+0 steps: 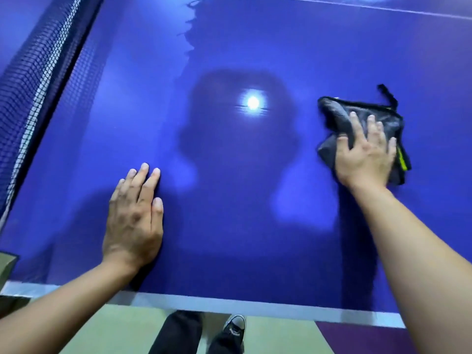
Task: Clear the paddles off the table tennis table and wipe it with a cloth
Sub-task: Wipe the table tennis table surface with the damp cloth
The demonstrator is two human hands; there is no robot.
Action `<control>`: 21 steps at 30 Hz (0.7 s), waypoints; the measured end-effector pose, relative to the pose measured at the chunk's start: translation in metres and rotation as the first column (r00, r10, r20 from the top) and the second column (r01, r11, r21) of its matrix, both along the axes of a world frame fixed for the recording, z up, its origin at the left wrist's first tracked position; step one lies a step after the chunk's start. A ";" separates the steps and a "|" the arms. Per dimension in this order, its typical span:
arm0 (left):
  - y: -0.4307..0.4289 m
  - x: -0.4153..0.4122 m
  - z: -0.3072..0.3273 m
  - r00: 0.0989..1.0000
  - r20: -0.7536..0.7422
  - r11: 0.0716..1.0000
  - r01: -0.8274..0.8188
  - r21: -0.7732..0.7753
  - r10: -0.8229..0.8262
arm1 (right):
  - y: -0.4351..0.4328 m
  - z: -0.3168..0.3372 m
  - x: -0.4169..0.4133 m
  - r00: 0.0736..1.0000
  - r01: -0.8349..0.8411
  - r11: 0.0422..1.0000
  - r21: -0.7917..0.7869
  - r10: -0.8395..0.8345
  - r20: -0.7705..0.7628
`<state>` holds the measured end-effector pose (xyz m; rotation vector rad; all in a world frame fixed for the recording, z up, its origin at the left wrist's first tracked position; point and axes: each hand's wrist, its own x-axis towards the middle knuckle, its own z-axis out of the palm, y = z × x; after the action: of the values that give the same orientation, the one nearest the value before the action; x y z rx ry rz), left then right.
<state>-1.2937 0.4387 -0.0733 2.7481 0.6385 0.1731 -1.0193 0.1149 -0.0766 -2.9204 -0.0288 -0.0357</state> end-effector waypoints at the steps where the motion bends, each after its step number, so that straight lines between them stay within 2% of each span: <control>1: 0.000 0.000 0.000 1.000 0.002 1.000 -0.002 0.002 0.002 | -0.026 0.000 -0.001 0.997 0.076 0.997 0.004 -0.076 0.003; 4: -0.003 -0.001 -0.002 1.000 0.019 1.000 -0.012 0.013 0.012 | -0.070 0.002 -0.008 0.974 0.225 0.974 0.016 -0.225 0.023; 9: -0.002 -0.002 -0.005 0.999 0.052 0.999 -0.009 0.031 0.008 | -0.044 0.001 -0.014 0.969 0.245 0.969 0.016 -0.246 0.013; 14: -0.002 -0.001 -0.004 0.998 0.061 1.000 -0.009 0.010 0.008 | 0.084 0.000 -0.056 0.995 -0.088 0.994 -0.061 0.090 0.037; 18: -0.001 0.000 -0.004 0.996 0.077 0.997 -0.040 -0.062 0.044 | 0.204 -0.004 -0.126 0.907 -0.421 0.907 0.012 0.420 0.030; 21: 0.001 0.000 -0.001 0.995 0.086 0.996 -0.039 -0.084 0.047 | 0.234 -0.005 -0.154 0.840 -0.541 0.839 0.049 0.542 -0.009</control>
<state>-1.2936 0.4399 -0.0740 2.6330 0.6660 0.2703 -1.1733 0.3493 -0.0811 -2.7518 -0.8382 0.0883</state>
